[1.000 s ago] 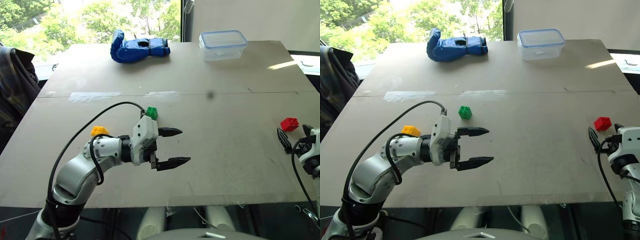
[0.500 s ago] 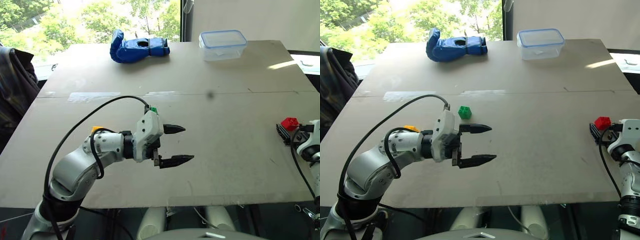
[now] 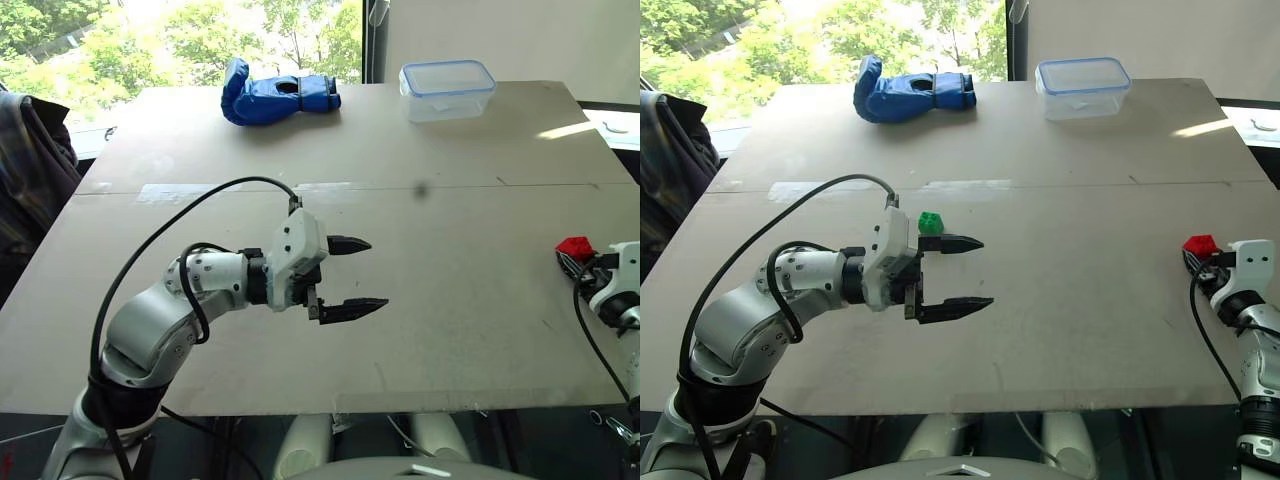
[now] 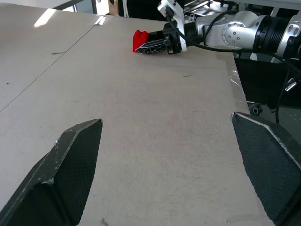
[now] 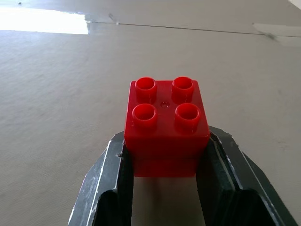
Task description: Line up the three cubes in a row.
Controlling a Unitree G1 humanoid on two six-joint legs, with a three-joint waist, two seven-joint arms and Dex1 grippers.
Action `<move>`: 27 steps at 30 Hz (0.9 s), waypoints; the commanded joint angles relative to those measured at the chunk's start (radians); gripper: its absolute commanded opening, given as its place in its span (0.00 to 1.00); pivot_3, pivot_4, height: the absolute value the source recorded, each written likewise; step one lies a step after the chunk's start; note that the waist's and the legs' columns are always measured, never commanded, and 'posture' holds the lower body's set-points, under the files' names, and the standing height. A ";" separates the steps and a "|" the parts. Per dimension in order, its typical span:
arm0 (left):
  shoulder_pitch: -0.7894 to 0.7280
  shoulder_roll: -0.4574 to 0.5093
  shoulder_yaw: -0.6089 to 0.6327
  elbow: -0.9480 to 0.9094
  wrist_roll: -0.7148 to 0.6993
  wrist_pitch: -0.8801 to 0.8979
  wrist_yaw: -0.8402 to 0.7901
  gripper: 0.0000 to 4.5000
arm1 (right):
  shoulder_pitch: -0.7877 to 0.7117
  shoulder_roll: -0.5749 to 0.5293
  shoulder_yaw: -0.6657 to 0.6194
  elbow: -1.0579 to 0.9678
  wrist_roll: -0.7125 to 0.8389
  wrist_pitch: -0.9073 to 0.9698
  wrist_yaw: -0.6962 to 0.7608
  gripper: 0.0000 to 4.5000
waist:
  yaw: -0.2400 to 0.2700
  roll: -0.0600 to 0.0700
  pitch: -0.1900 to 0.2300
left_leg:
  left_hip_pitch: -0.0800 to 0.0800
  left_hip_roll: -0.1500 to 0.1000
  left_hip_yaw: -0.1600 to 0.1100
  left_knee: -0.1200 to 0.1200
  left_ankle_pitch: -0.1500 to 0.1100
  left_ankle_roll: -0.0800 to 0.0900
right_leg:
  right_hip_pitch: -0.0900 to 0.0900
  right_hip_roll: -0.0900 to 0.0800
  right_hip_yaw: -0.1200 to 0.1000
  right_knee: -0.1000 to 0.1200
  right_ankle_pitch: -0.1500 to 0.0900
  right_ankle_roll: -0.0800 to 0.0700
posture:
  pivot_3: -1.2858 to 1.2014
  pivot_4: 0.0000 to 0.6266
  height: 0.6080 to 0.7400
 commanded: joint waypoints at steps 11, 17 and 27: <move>0.024 0.057 -0.021 0.018 0.084 -0.077 -0.076 1.00 | 0.213 0.326 0.361 -0.633 -0.117 0.218 -0.280 0.28 | 0.000 -0.001 0.000 | 0.001 -0.001 0.000 0.001 0.001 -0.001 | -0.001 0.000 0.001 0.005 0.000 0.000 | 0.52 0.24 1.00; 0.030 0.073 -0.020 0.044 0.112 -0.105 -0.106 1.00 | 0.154 0.331 0.406 -0.575 -0.147 0.210 -0.265 0.28 | -0.001 -0.001 0.000 | 0.000 -0.002 -0.001 0.001 0.002 -0.004 | -0.003 0.000 0.001 0.006 0.000 0.000 | 0.52 0.24 1.00; 0.035 0.075 -0.009 0.066 0.133 -0.125 -0.110 1.00 | 0.070 0.360 0.440 -0.469 -0.220 0.179 -0.300 0.28 | -0.004 -0.003 0.001 | -0.001 -0.001 0.000 0.001 0.002 -0.004 | -0.005 0.001 0.002 0.009 0.000 0.000 | 0.52 0.24 1.00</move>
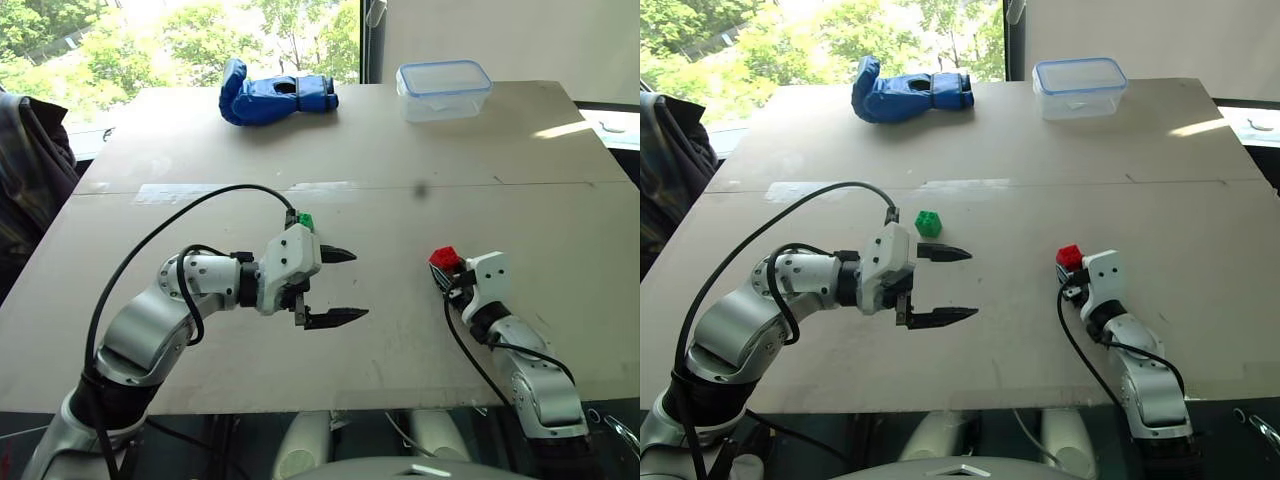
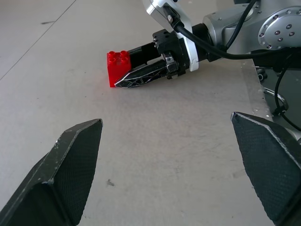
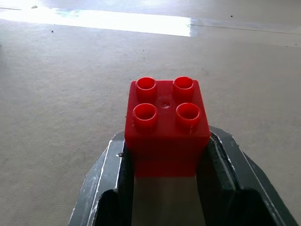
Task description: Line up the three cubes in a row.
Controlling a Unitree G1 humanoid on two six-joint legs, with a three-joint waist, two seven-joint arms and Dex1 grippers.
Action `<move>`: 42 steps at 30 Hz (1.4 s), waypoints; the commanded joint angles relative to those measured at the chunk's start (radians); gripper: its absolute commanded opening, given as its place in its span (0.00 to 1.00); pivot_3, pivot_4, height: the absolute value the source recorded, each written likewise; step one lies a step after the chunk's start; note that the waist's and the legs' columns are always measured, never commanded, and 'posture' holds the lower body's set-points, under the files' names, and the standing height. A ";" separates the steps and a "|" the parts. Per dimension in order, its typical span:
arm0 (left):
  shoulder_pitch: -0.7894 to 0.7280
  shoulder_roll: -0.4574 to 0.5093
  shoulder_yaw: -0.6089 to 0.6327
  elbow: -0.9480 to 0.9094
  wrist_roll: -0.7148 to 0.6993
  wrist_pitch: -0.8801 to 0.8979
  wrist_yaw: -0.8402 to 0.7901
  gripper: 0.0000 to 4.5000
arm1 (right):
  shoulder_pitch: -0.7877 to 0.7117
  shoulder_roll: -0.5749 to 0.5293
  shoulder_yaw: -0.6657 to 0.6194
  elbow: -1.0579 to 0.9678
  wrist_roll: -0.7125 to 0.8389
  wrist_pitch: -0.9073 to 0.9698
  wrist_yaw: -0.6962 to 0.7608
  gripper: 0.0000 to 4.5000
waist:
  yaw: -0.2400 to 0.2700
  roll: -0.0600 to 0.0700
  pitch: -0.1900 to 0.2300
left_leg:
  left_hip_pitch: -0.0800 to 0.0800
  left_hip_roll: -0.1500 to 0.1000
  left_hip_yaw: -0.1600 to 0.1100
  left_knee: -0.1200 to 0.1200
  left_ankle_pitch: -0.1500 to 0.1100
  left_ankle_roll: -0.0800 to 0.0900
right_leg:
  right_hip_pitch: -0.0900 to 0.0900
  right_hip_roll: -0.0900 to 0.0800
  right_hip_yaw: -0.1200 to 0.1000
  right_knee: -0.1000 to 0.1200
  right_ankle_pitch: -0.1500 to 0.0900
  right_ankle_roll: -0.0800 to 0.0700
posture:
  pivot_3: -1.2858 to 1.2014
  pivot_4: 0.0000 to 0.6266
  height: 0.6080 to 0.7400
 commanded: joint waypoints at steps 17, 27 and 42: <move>-0.023 -0.014 0.015 0.057 0.088 -0.103 0.022 1.00 | -0.019 0.059 0.015 -0.040 -0.108 0.127 -0.143 0.54 | 0.001 -0.002 -0.001 | 0.001 0.000 0.000 0.000 0.000 0.000 | 0.000 0.000 0.000 0.001 0.000 0.000 | 0.52 0.24 1.00; -0.029 -0.032 0.017 0.067 0.110 -0.121 0.030 1.00 | -0.025 0.057 0.018 -0.030 -0.096 0.140 -0.123 0.99 | -0.011 -0.003 -0.002 | 0.000 0.000 -0.001 0.000 0.000 0.000 | 0.000 0.000 0.000 0.001 0.000 0.000 | 0.52 0.24 1.00; 0.205 -0.162 0.142 -0.005 0.129 -0.131 0.271 1.00 | 0.104 -0.153 -0.096 -0.155 0.096 0.007 0.199 0.99 | -0.017 -0.004 -0.001 | 0.000 0.000 0.000 0.000 -0.002 0.003 | 0.000 -0.001 0.000 0.001 0.000 0.000 | 0.52 0.24 1.00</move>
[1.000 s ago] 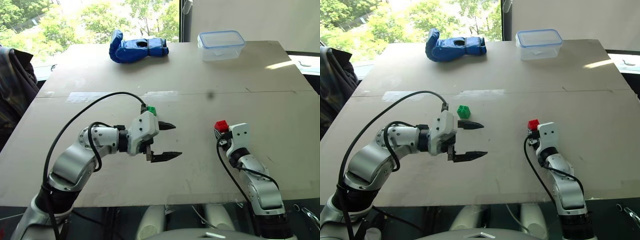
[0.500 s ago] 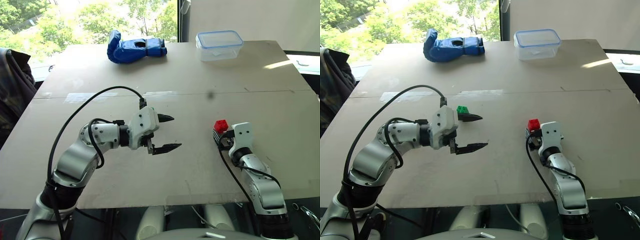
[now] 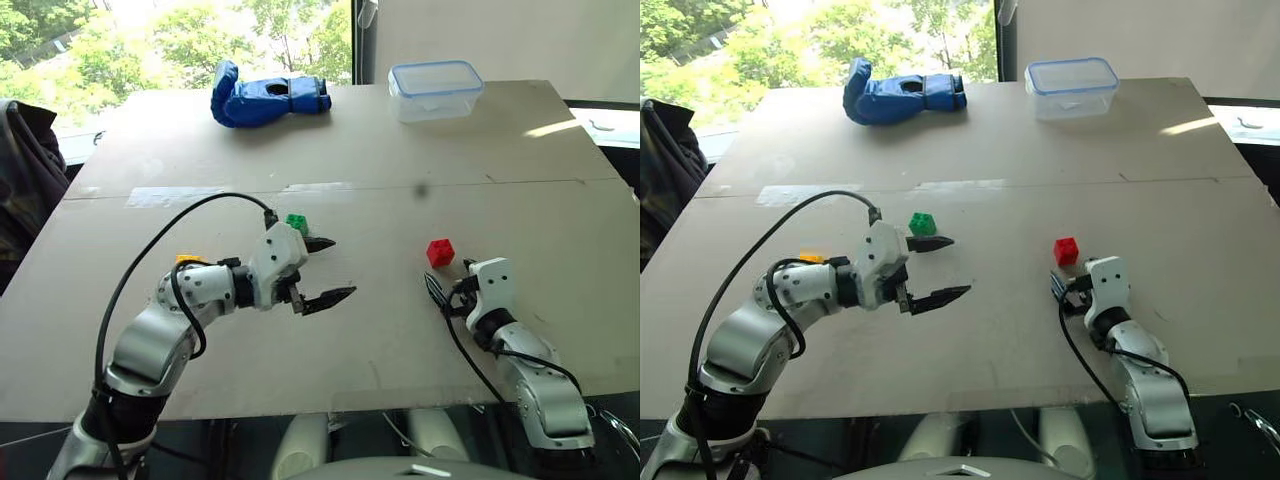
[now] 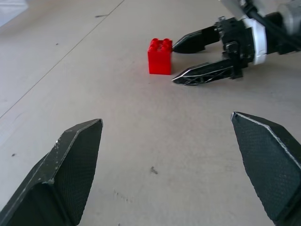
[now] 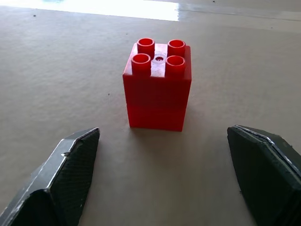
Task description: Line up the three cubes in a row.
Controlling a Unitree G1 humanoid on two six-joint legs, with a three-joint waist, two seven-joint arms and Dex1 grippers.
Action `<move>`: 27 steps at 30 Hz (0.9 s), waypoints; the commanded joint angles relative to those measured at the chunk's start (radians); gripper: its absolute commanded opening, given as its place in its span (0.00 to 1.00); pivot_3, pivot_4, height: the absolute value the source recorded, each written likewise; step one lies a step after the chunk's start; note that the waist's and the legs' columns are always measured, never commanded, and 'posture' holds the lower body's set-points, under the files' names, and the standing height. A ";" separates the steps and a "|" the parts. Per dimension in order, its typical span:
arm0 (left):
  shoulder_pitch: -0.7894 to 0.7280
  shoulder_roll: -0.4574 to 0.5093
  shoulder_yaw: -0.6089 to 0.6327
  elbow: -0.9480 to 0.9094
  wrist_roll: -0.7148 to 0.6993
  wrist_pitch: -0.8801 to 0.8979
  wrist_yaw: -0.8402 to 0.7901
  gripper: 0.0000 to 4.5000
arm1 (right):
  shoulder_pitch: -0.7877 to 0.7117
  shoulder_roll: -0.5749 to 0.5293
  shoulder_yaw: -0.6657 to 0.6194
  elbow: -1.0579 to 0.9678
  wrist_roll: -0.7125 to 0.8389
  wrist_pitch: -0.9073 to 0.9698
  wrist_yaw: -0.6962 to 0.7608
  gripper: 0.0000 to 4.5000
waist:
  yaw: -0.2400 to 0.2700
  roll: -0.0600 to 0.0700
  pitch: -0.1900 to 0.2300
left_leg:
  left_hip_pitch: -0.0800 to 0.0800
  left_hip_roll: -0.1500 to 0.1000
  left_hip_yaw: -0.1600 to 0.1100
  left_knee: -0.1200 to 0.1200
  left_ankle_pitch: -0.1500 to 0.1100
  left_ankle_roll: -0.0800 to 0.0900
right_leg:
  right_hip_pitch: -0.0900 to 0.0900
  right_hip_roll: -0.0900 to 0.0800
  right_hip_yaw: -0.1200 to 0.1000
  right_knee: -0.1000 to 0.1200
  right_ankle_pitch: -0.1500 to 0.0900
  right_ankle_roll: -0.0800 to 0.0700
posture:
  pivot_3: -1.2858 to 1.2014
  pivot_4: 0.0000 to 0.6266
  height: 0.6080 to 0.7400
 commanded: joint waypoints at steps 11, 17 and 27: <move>0.087 -0.355 0.034 0.105 0.404 -0.151 0.658 1.00 | -0.062 -0.339 -0.181 -0.134 0.423 -0.018 0.520 0.99 | 0.013 -0.002 0.000 | 0.003 0.000 0.000 0.001 0.000 0.000 | 0.003 0.001 0.000 0.001 0.000 0.000 | 0.52 0.24 1.00; -0.052 -0.389 0.022 0.366 0.453 -0.255 0.691 1.00 | -0.156 -0.296 -0.159 -0.091 0.423 -0.042 0.503 0.99 | 0.036 -0.004 0.000 | 0.001 -0.002 -0.004 0.002 0.000 0.000 | 0.003 0.000 -0.005 0.000 0.000 0.000 | 0.52 0.24 1.00; -0.150 -0.418 -0.038 0.552 0.450 -0.366 0.592 1.00 | -0.195 -0.284 -0.131 -0.059 0.388 -0.079 0.513 0.99 | 0.046 -0.004 0.000 | -0.001 -0.003 -0.003 0.002 0.002 -0.004 | 0.002 -0.003 -0.005 0.000 0.000 0.000 | 0.52 0.24 1.00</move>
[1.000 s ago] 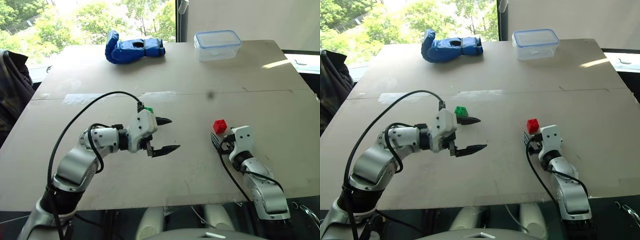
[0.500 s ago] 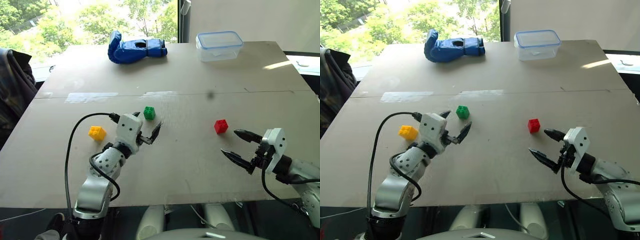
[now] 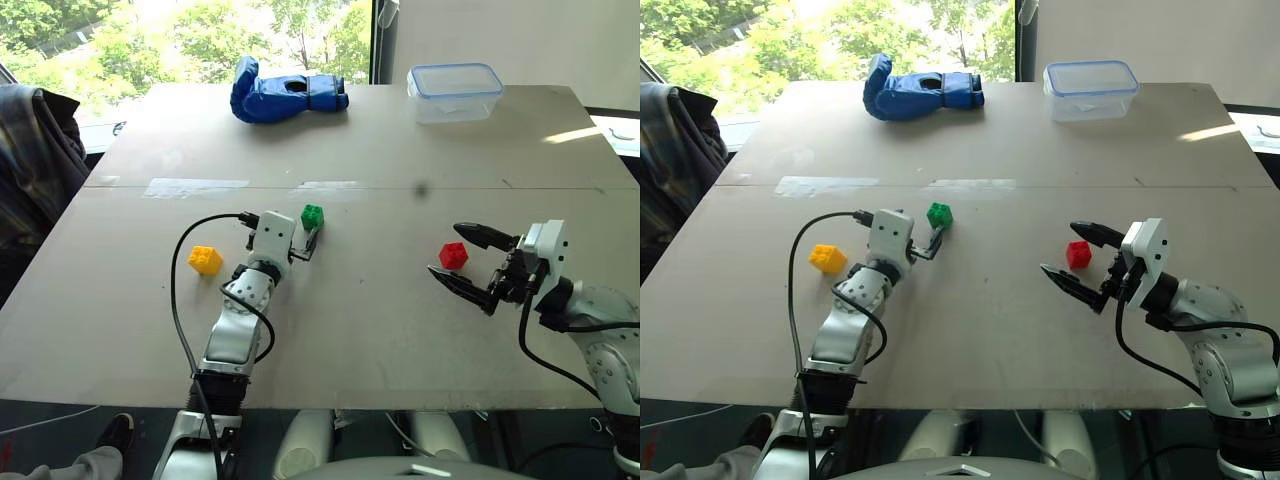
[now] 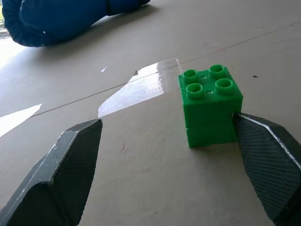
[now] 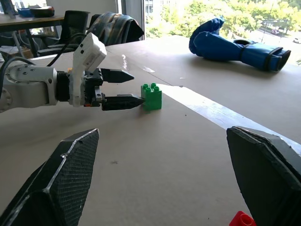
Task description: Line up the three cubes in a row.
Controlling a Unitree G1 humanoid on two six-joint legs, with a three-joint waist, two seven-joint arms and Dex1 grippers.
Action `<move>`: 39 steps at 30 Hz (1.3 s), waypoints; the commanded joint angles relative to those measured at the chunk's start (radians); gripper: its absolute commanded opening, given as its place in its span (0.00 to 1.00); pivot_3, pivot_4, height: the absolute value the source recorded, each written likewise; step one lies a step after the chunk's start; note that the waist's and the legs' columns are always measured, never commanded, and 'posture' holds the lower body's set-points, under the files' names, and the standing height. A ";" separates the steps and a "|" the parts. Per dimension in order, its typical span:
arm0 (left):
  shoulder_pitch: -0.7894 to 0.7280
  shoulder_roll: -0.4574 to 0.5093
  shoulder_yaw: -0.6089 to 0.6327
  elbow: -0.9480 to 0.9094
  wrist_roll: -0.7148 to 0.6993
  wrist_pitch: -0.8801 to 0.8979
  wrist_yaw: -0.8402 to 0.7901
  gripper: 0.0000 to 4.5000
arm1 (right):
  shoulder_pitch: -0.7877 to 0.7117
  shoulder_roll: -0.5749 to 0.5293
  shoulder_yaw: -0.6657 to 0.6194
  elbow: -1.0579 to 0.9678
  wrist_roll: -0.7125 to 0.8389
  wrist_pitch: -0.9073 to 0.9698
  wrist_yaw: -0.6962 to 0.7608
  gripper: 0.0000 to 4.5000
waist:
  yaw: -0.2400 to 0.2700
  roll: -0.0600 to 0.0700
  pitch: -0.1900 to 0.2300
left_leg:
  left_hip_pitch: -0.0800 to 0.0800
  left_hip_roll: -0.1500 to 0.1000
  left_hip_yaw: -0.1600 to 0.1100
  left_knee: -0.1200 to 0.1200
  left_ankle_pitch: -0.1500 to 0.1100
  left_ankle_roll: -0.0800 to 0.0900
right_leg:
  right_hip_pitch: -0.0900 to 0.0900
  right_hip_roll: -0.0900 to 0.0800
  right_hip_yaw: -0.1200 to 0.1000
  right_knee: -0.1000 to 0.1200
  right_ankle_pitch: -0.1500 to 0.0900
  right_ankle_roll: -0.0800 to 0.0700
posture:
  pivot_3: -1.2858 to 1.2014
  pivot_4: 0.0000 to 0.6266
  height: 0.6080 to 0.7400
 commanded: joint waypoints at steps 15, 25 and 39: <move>-0.132 -0.122 0.004 0.190 0.013 0.029 0.092 1.00 | -0.027 -0.009 -0.008 -0.015 -0.013 -0.032 -0.002 0.99 | 0.002 0.000 0.000 | 0.000 -0.001 -0.001 0.001 0.000 0.000 | 0.000 0.000 -0.001 0.002 0.000 0.000 | 0.52 0.24 1.00; -0.118 -0.182 0.043 0.089 -0.025 0.235 0.137 0.28 | -0.043 -0.014 -0.005 -0.018 -0.019 -0.024 -0.010 1.00 | 0.000 0.000 -0.001 | 0.001 -0.001 -0.001 0.002 0.000 0.000 | 0.001 0.000 0.000 0.003 0.000 0.000 | 0.52 0.24 1.00; -0.064 -0.078 -0.094 -0.093 -0.112 0.176 -0.209 0.28 | -0.030 -0.010 -0.047 0.013 0.030 -0.042 0.025 1.00 | 0.002 0.000 0.000 | 0.000 0.000 -0.001 0.003 0.000 0.000 | 0.001 0.000 -0.001 0.002 0.000 0.000 | 0.52 0.24 1.00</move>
